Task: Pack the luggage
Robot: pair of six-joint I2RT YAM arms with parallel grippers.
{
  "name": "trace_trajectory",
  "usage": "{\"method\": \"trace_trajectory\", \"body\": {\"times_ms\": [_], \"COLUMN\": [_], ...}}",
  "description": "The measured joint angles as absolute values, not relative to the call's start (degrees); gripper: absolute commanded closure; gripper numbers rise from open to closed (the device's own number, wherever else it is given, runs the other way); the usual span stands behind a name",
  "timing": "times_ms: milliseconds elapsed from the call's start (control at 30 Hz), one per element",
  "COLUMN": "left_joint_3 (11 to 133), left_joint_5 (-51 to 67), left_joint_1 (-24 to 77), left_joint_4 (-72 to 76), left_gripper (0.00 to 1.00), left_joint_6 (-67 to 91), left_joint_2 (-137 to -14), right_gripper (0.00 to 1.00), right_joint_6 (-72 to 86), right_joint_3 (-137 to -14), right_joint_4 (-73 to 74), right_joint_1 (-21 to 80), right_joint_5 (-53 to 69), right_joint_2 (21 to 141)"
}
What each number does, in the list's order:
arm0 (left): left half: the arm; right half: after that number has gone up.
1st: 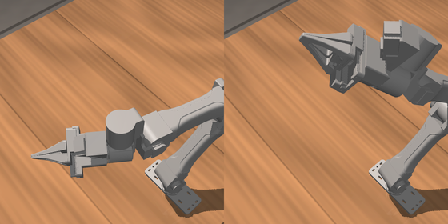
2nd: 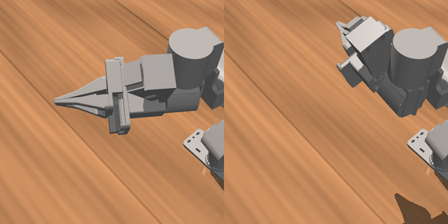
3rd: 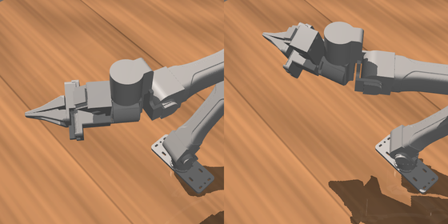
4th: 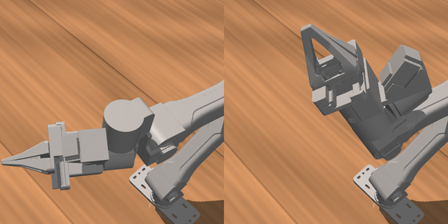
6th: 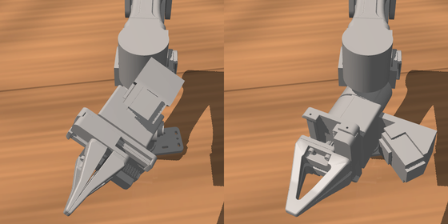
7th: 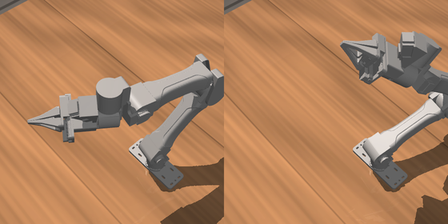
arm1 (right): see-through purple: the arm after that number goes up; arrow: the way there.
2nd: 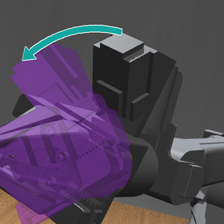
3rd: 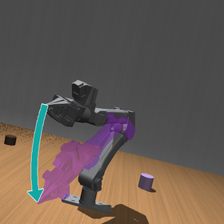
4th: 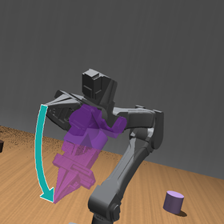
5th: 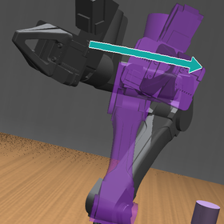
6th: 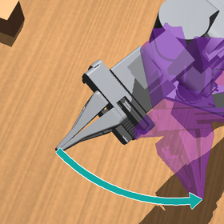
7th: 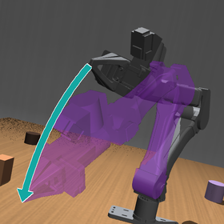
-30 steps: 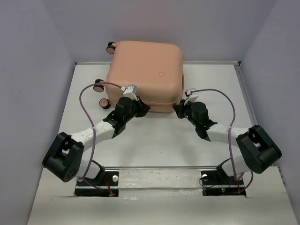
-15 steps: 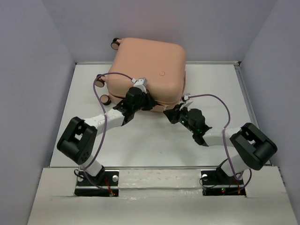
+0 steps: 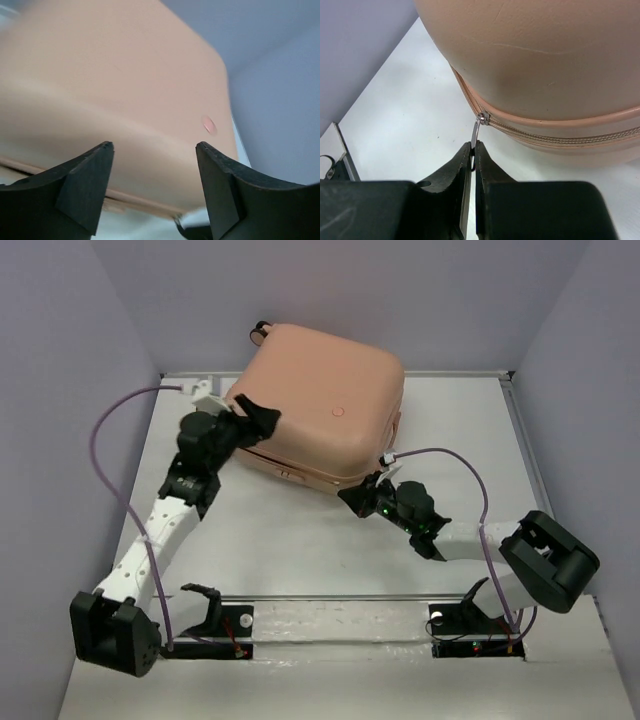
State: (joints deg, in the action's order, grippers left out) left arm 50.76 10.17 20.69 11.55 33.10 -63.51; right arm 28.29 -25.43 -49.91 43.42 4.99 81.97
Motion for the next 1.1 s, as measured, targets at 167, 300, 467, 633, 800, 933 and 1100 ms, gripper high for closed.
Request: {"method": "trace_trajectory", "body": {"times_ms": [167,300,467,633,800,933,1100], "left_joint_3": [53.63,59.64,65.41,70.24,72.95,73.28,72.77], "left_joint_5": [10.33,13.10,17.41,20.08,22.52,23.92,24.36], "left_joint_1": [-0.40,-6.57,-8.58,-9.04,-9.02,-9.04,-9.28], "left_joint_4": [8.36,5.65,4.62,5.06,8.05,11.25,16.16], "left_gripper": [0.06,0.05,0.05,0.06,0.12,0.36,0.94], "left_joint_6": [35.09,36.53,39.59,42.81,46.68,50.02,55.02], "left_joint_2": [-61.63,-71.16,-86.37,-94.21,-98.83,-101.12,-103.02], "right_gripper": [0.93,0.93,0.93,0.93,0.93,0.93,0.93], "right_joint_6": [28.29,28.25,27.90,27.62,27.22,27.11,26.96], "right_joint_3": [-25.21,-25.21,-25.21,-25.21,-25.21,-25.21,-25.23], "right_joint_4": [-48.36,-47.88,-47.77,-47.72,-47.59,-47.55,-47.11], "right_joint_1": [43.51,43.48,43.48,43.46,43.42,43.42,43.42], "right_joint_5": [5.65,5.87,6.22,6.50,6.63,6.63,6.66], "right_joint_2": [80.25,79.94,79.94,79.94,79.94,79.94,79.94]}}
